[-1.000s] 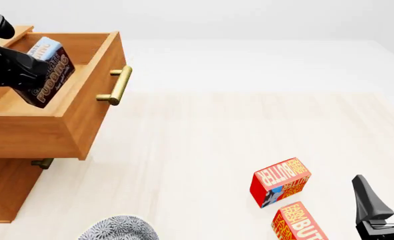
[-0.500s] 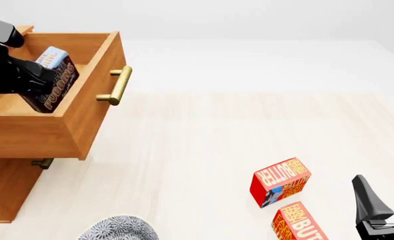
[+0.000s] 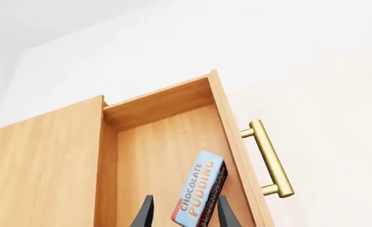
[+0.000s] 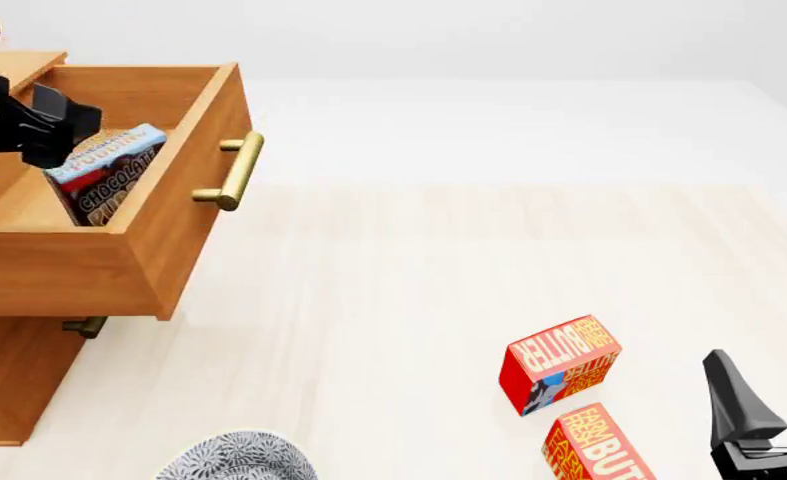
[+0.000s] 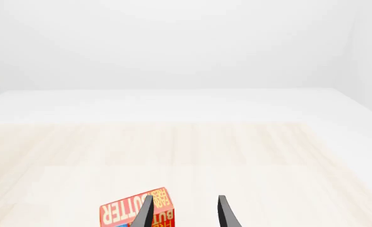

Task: Put the chocolate pudding in the top drawer of the cabinet and close it.

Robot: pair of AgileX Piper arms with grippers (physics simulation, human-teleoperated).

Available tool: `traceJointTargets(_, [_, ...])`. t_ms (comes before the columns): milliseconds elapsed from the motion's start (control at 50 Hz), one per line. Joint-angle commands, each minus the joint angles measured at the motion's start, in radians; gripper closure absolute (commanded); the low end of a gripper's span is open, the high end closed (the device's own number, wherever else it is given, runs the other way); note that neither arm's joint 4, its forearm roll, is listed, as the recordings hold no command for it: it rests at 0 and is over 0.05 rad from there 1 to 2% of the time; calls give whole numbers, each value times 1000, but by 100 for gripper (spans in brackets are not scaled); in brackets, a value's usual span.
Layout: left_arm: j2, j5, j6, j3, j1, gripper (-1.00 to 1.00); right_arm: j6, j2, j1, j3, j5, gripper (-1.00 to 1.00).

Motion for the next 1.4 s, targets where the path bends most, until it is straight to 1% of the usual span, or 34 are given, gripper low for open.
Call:
traceJointTargets(20, [-43,46,20,-45,-17,-100,-4,-6,-3,4,-5,-100])
traceJointTargets(80, [-53,67,19,-64,-48,-100,-4,-6,-3,4,-5,-100])
traceJointTargets(100, [-65,62,39,-60,-35,-100,-4,-5,-2,4,-5,-100])
traceJointTargets(140, [-61,68,28,-65,-38,-100,-4,-5,-2,4,-5,-100])
traceJointTargets(260, [-59,80,6,-81,-82,-100,-4,-5,-2,4,-5,-100])
traceJointTargets(300, [-42,86,-29,-93,-110,-100,-4,-6,-2,4,-5,-100])
traceJointTargets(320, [-42,86,-29,-93,-110,-100,-4,-6,-3,4,-5,-100])
traceJointTargets(340, [-28,95,-67,-107,-142,-100,-4,-6,-3,4,-5,-100])
traceJointTargets(400, [-18,89,-86,-102,-153,-100,-4,-6,-3,4,-5,-100])
traceJointTargets(420, [-19,77,-81,-88,-155,-100,-4,-5,-2,4,-6,-100])
traceJointTargets(460, [-16,69,-102,-70,-182,-100,-4,-6,-3,4,-5,-100])
traceJointTargets(500, [-20,65,-105,-56,-195,-100,-4,-6,-3,4,-5,-100])
traceJointTargets(540, [-18,69,-119,-58,-216,-100,-4,-7,-3,4,-5,-100])
traceJointTargets(680, [-12,80,-102,-77,-238,-100,-4,-6,-2,4,-5,-100])
traceJointTargets(760, [-11,84,-106,-73,-280,-100,-4,-5,-3,4,-5,-100])
traceJointTargets(900, [-22,99,-118,-74,-327,-100,-4,-6,-3,4,-5,-100])
traceJointTargets(960, [-23,100,-115,-65,-357,-100,-4,-6,-2,4,-5,-100])
traceJointTargets(1020, [-23,96,-110,-57,-367,-100,-4,-6,-3,4,-5,-100])
traceJointTargets(1100, [-15,99,-122,-59,-402,-100,-4,-6,-3,4,-5,-100])
traceJointTargets(1140, [-15,91,-116,-49,-416,-100,-4,-6,-3,4,-5,-100])
traceJointTargets(1180, [-6,81,-126,-38,-441,-100,-4,-6,-3,4,-5,-100])
traceJointTargets(1240, [-6,70,-121,-20,-447,-100,-4,-6,-3,4,-5,-100])
traceJointTargets(1400, [20,61,-153,-6,-502,-100,-4,-6,-3,4,-5,-100])
